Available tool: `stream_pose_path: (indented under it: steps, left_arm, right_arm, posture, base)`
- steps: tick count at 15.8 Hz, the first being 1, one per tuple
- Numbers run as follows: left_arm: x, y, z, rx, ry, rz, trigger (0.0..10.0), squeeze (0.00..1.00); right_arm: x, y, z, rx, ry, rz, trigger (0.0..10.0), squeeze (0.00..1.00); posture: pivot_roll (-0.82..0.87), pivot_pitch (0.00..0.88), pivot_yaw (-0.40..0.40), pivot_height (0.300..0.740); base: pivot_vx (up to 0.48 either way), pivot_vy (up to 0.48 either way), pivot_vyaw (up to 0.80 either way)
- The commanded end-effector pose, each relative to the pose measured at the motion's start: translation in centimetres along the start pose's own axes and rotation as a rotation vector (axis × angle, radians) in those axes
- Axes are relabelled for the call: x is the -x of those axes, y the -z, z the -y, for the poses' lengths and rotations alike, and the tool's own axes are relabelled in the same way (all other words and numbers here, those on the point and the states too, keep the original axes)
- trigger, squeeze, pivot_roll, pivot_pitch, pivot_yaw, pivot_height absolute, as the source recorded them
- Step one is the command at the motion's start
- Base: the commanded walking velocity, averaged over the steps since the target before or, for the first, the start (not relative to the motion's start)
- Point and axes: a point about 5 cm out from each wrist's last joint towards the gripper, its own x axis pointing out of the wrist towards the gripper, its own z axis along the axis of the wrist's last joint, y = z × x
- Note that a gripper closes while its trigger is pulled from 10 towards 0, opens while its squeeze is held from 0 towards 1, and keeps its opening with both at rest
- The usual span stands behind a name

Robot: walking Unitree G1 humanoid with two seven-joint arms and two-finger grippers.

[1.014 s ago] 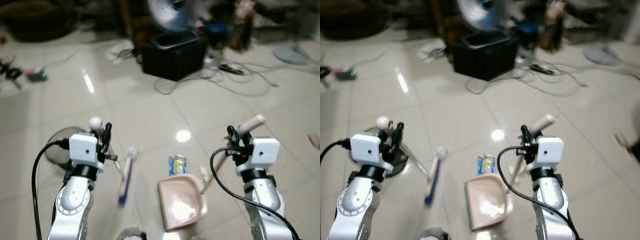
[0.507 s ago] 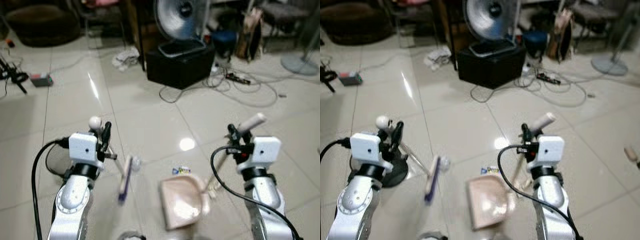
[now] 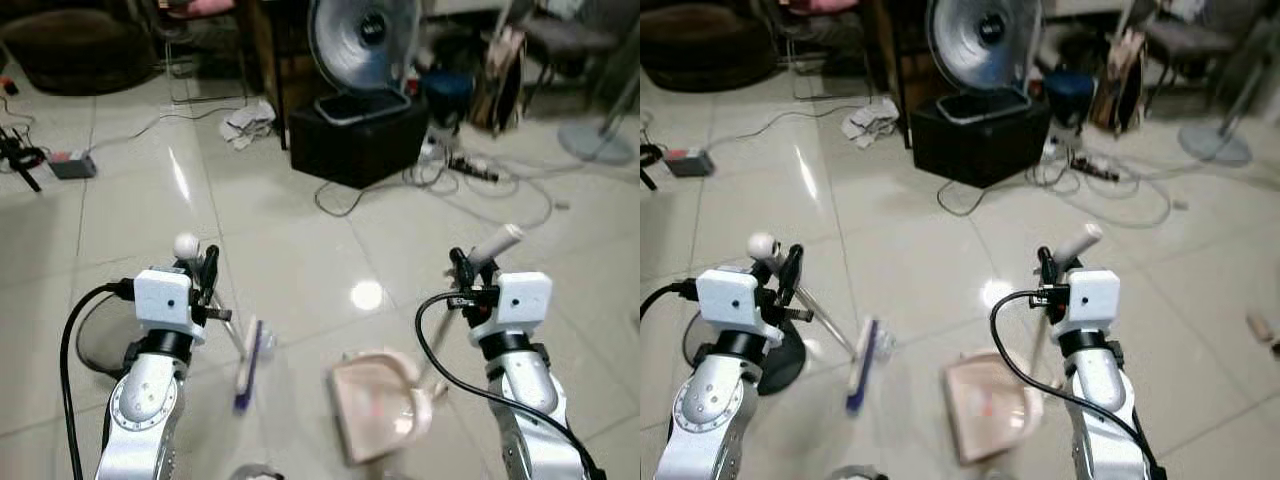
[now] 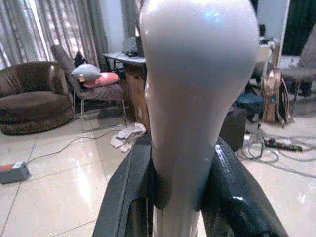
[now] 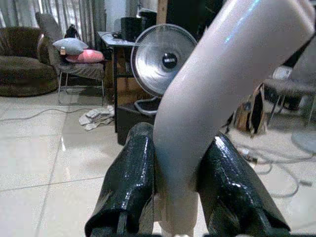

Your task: Sweep floor

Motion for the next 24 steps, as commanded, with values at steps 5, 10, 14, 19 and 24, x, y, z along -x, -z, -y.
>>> stream_pose_path:
  steps: [5,10,14,19,24]
  left_arm:
    - [0.14,-0.65,-0.66,-0.037,-0.029,0.035,10.0,0.0]
    - [-0.14,-0.66,-0.51,-0.037,-0.018,0.037,10.0,0.0]
    - [-0.06,-0.65,-0.56,-0.038,-0.017,0.036,10.0,0.0]
    - [0.19,-0.69,-0.7,-0.043,-0.027,0.035,10.0,0.0]
    - [-0.33,-0.45,-0.24,-0.03,0.019,0.019,10.0,0.0]
  right_arm:
    - [-0.51,-0.91,-0.59,-0.075,-0.013,0.056,10.0,0.0]
    - [-0.28,-0.79,-0.75,-0.047,-0.008,0.057,10.0,0.0]
    - [-0.28,-0.67,-0.54,-0.069,0.007,0.051,10.0,0.0]
    - [-0.39,-0.67,-0.92,-0.044,-0.021,0.055,10.0,0.0]
    - [-0.24,-0.37,-0.37,-0.037,0.042,0.052,10.0,0.0]
  posture:
    - [0.05,0.098,-0.006,0.74]
    - [0.05,0.098,0.002,0.74]
    - [0.05,0.103,-0.002,0.74]
    - [0.06,0.102,-0.008,0.74]
    - [0.04,0.101,0.022,0.74]
  base:
    - [0.363,0.0,0.0]
    - [0.363,0.0,0.0]
    - [0.364,0.0,0.0]
    - [0.363,0.0,0.44]
    - [0.285,0.0,0.0]
